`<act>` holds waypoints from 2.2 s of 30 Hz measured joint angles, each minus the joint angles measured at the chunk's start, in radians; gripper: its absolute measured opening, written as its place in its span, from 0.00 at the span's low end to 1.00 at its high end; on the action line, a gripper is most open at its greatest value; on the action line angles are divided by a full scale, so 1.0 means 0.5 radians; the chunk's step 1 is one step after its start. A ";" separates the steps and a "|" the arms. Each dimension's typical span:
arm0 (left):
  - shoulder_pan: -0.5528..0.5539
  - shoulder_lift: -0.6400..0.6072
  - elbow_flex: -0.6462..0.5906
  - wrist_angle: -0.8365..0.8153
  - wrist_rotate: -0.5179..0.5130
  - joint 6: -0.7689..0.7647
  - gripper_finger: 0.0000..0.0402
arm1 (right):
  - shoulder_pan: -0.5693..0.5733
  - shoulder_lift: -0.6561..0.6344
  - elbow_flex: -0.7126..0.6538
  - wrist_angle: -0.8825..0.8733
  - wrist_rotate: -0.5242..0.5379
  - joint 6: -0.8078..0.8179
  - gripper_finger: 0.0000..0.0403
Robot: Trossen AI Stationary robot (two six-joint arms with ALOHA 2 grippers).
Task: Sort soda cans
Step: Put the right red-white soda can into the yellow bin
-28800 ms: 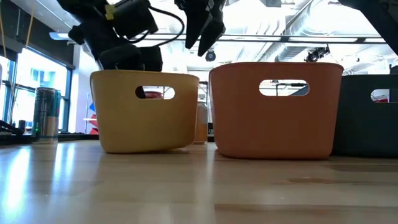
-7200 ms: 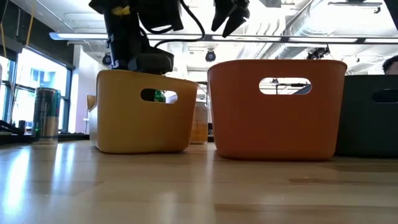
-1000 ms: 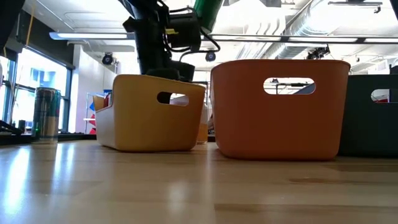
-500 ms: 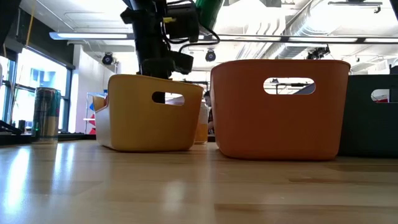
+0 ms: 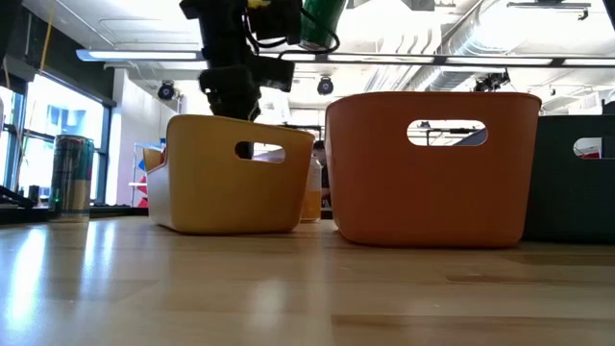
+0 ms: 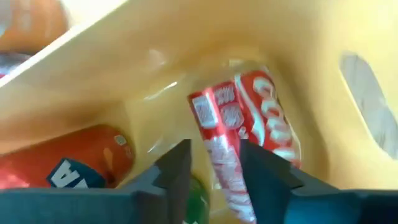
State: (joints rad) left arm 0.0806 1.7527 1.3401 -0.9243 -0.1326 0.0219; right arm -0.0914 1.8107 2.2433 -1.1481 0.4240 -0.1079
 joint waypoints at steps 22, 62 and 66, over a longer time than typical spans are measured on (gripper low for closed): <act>0.189 0.112 -0.004 -0.022 0.233 -0.200 0.76 | -0.123 -0.133 0.198 -0.194 0.092 0.089 0.71; 0.058 0.040 -0.577 0.701 0.164 -0.558 0.68 | -0.117 -0.135 0.197 -0.290 0.058 0.132 0.71; 0.051 0.047 -0.582 0.786 0.147 -0.562 0.72 | -0.117 -0.135 0.197 -0.263 0.058 0.128 0.71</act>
State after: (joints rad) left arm 0.1059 1.7763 1.0492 -0.5312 -0.0591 -0.2590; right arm -0.1501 1.7432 2.3417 -1.2798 0.4530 -0.0441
